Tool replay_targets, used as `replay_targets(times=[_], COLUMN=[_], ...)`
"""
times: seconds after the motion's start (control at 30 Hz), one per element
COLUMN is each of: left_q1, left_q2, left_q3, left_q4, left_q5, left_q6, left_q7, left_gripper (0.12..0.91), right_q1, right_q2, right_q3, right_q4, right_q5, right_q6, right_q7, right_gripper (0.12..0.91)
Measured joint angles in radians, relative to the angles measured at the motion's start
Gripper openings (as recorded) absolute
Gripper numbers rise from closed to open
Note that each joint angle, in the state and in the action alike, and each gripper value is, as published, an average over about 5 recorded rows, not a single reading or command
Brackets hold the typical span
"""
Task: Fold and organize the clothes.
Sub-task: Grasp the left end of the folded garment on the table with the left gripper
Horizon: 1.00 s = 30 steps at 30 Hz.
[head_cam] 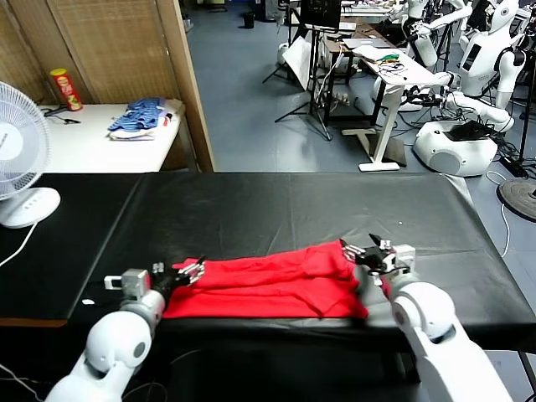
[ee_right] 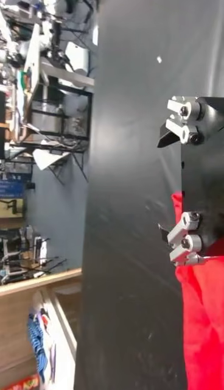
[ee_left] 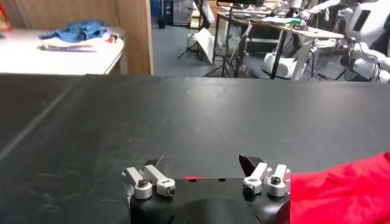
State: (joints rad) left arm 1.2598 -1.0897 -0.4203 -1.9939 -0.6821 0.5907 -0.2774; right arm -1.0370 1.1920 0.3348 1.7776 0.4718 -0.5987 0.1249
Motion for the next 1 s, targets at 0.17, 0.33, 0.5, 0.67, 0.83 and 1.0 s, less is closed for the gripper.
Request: replay_targets(times=[0.17,0.33,0.5,0.67,0.83,1.0], left_q1=[-0.006,-0.002,-0.003,-0.024,-0.059,-0.092], left_q2=[-0.005,-0.014,-0.028,-0.047,-0.064,-0.069], left_q3=[-0.002,-0.002,0.004,0.017,0.028,0.029], left_q4=[0.037,0.060,0.081,0.119,0.176,0.215], left_q5=[0.016,0.037,0.123,0.250,0.333,0.344], left_q6=[-0.008,-0.019,-0.060,-0.135,-0.182,-0.202], left_q7=[0.002,0.016,0.058,0.087,0.104,0.108], left_gripper=[0.492,0.223,0.127,0.126,0.126,0.130], right_q1=[-0.009,-0.027,-0.045,-0.048,-0.054,-0.078], right_q2=[0.028,0.047,0.071,0.099,0.103,0.087], right_q3=[-0.003,0.000,-0.003,-0.006,0.000,0.014], right_q4=[-0.029,-0.035,-0.040,-0.062,-0.066,-0.031], right_q5=[-0.022,-0.044,-0.098,-0.161,-0.170,-0.169], right_q6=[0.016,0.046,0.101,0.148,0.156,0.166], right_q7=[-0.005,0.008,0.053,0.089,0.052,0.003], right_gripper=[0.380,0.194,0.144,0.144,0.148,0.294])
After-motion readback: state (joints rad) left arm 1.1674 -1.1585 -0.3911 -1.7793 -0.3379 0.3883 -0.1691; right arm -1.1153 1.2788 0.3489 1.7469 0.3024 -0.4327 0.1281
